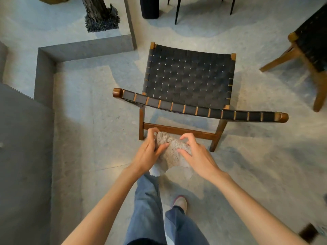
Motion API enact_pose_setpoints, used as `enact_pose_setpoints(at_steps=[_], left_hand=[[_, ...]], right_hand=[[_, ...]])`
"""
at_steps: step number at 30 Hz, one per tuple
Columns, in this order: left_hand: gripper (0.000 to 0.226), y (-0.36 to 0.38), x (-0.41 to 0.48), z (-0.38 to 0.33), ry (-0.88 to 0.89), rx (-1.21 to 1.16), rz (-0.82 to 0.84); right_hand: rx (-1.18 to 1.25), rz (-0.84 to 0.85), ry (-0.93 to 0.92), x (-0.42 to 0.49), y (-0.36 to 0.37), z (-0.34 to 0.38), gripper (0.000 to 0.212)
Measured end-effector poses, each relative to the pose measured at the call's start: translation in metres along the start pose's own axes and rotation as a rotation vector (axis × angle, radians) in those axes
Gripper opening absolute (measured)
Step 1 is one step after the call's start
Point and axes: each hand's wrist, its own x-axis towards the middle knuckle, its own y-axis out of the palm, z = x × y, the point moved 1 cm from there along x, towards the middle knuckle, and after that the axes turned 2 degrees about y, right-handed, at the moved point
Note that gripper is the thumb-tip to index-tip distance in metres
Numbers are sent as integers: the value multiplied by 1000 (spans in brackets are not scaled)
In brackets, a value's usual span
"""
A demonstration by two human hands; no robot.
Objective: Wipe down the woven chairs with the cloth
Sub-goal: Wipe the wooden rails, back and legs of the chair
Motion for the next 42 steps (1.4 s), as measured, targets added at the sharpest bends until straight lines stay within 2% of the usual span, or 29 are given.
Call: enact_pose_setpoints(at_steps=[3, 6, 9, 12, 13, 15, 16, 18, 20, 22, 24, 27, 30, 33, 35, 36, 37, 40, 42], left_hand=[[36, 33, -9, 2, -53, 29, 96], [30, 57, -9, 10, -80, 49, 119], [15, 74, 0, 25, -28, 114, 128], [12, 89, 17, 47, -17, 141, 163], [17, 94, 25, 58, -16, 134, 176], [42, 104, 44, 87, -10, 155, 228], [56, 109, 54, 107, 9, 252, 270], [79, 120, 76, 145, 101, 591, 386], [88, 136, 98, 182, 162, 835, 459], [82, 152, 124, 217, 149, 899, 465], [65, 174, 151, 250, 159, 909, 420], [48, 187, 186, 276, 161, 873, 432], [46, 207, 224, 316, 153, 802, 458], [47, 222, 254, 355, 135, 710, 524], [49, 228, 269, 379, 109, 662, 577], [50, 230, 277, 391, 125, 682, 592], [51, 231, 284, 401, 146, 735, 598], [46, 234, 295, 418, 153, 775, 589], [41, 232, 300, 419, 167, 732, 533]], right_hand=[[-5, -1, 46, -21, 8, -31, 29], [26, -30, 112, -30, 16, -58, 25], [115, -60, 194, -23, 28, -81, 20], [182, -64, 255, -1, 47, -104, 18], [191, -67, 260, 10, 54, -112, 17], [196, -83, 251, 35, 73, -133, 15], [192, -93, 248, 50, 83, -146, 15], [182, -137, 250, 80, 106, -173, 14], [147, -194, 257, 112, 131, -200, 14], [110, -246, 259, 145, 153, -225, 12], [110, -293, 246, 177, 177, -253, 9], [167, -261, 276, 209, 189, -277, 10], [122, -195, 280, 243, 208, -315, 21], [98, -121, 243, 260, 217, -344, 52], [-20, -64, 187, 265, 223, -358, 69], [-104, -51, 149, 269, 226, -364, 69], [-175, -49, 110, 274, 229, -368, 63], [-193, -55, 36, 288, 234, -374, 19], [-126, -28, 25, 292, 234, -374, 13]])
